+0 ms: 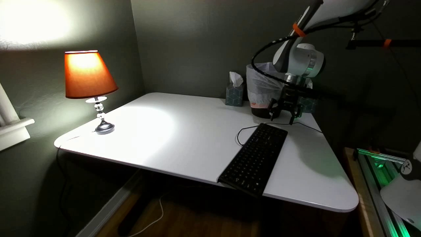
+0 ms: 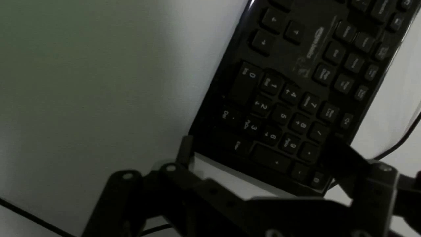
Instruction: Press a key once on the keyboard
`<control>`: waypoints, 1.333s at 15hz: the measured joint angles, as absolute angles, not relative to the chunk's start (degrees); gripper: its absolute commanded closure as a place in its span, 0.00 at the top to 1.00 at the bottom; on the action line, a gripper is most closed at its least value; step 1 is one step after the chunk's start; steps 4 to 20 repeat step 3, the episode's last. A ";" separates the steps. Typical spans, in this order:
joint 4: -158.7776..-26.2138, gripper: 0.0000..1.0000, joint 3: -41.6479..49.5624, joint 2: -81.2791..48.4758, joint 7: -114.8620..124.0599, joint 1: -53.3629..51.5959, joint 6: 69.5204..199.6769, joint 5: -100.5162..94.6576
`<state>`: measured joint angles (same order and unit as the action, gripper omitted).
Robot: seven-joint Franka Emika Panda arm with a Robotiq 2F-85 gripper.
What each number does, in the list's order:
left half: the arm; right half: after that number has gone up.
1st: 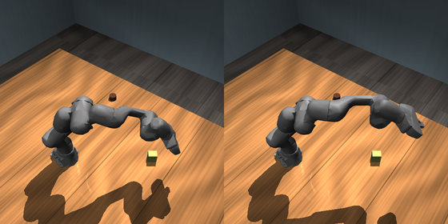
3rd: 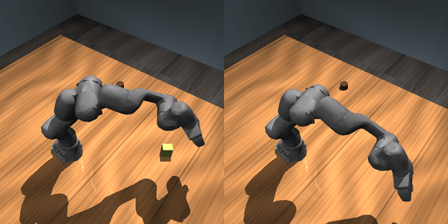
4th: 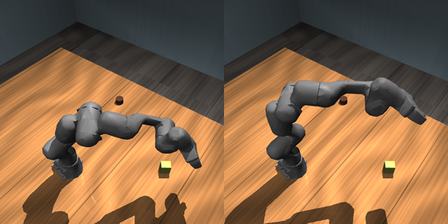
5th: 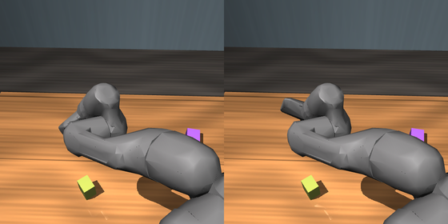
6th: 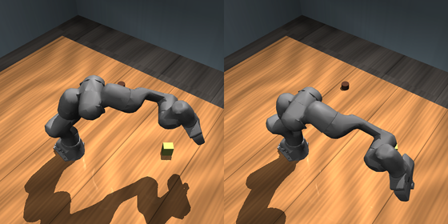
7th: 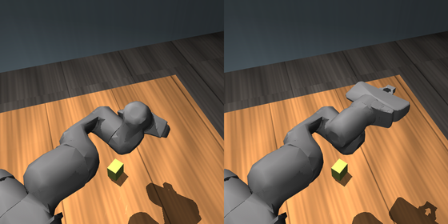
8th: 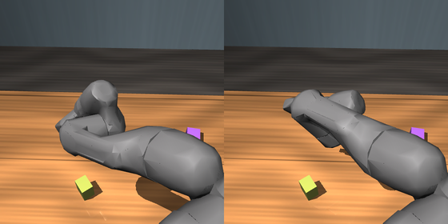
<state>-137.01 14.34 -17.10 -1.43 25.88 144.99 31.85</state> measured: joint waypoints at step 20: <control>-137.01 1.00 14.44 -17.11 -1.26 25.65 144.99 31.45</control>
